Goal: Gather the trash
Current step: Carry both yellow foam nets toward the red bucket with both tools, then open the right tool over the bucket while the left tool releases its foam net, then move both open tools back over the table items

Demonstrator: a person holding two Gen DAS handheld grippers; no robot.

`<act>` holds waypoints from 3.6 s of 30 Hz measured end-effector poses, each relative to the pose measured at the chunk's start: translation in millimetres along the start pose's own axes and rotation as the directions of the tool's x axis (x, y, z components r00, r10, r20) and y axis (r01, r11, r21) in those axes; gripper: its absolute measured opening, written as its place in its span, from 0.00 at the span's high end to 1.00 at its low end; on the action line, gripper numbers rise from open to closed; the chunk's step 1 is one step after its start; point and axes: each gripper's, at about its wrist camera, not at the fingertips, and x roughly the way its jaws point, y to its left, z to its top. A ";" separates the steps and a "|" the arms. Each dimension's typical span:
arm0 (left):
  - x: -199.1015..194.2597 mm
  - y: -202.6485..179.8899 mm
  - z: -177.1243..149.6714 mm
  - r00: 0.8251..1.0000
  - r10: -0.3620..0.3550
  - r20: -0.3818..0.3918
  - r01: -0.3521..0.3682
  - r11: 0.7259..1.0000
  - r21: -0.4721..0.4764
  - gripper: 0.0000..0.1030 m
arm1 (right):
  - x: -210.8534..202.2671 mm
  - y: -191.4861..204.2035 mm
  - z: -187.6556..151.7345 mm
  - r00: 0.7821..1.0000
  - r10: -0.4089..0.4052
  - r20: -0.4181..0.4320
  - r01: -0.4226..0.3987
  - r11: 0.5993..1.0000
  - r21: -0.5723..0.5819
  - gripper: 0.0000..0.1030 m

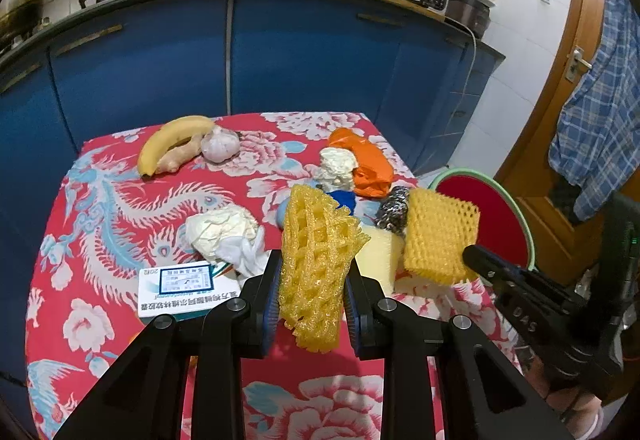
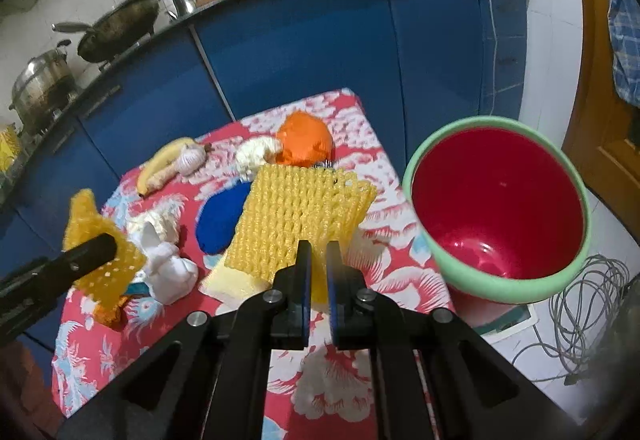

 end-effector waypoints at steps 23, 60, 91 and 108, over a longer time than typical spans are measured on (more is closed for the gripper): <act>23.5 -101.5 54.6 0.987 -0.159 -0.009 0.159 0.979 0.131 0.73 | -45.9 -103.7 39.0 0.978 -0.187 0.087 0.178 0.979 0.102 0.91; 143.9 -209.0 42.3 0.953 -0.225 -0.204 0.272 0.930 0.248 0.37 | -6.1 -208.7 22.0 0.963 -0.269 -0.004 0.259 0.925 0.279 0.71; 75.1 -124.9 35.6 0.987 -0.131 -0.097 0.144 0.978 0.149 0.31 | -47.3 -133.4 20.0 0.985 -0.162 0.059 0.147 0.967 0.207 0.66; 18.9 -28.9 13.9 0.999 0.027 -0.045 -0.025 0.999 0.029 0.31 | -30.1 -51.5 6.2 0.999 -0.033 0.007 0.032 0.994 0.104 0.63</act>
